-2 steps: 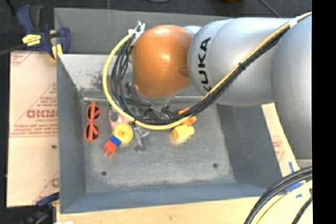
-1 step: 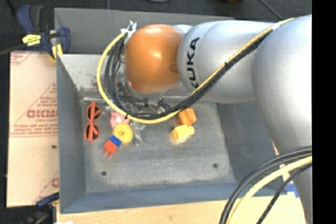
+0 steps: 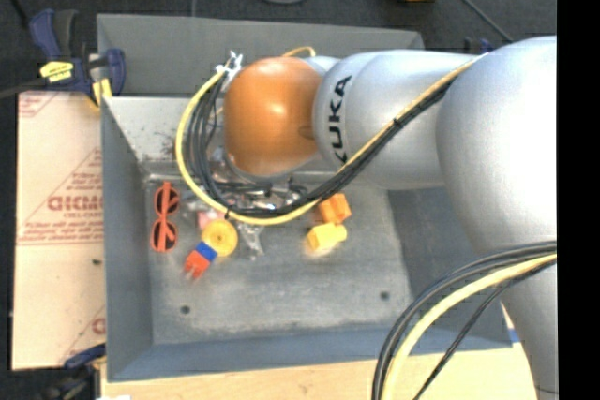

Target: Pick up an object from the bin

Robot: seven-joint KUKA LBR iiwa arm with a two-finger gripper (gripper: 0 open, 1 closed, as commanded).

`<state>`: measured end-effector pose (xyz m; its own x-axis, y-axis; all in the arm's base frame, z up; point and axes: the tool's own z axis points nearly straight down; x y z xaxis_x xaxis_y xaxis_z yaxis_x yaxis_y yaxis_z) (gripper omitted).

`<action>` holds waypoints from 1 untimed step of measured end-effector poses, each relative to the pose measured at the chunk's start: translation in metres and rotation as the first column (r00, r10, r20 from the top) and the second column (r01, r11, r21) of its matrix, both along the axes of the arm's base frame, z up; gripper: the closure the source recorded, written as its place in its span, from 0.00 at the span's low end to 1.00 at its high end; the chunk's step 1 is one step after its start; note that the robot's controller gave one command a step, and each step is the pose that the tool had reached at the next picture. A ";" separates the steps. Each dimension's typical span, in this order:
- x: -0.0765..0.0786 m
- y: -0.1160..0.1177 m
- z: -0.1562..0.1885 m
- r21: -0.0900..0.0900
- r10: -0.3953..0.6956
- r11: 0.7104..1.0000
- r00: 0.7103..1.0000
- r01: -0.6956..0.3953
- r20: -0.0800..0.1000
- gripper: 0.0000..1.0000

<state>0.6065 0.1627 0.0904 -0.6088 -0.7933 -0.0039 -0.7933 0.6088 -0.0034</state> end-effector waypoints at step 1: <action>0.006 0.010 -0.018 0.002 0.149 0.989 0.989 -0.149 0.003 1.00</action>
Offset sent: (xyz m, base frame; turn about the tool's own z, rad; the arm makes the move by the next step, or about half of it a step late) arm 0.0000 0.0000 0.0000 0.0000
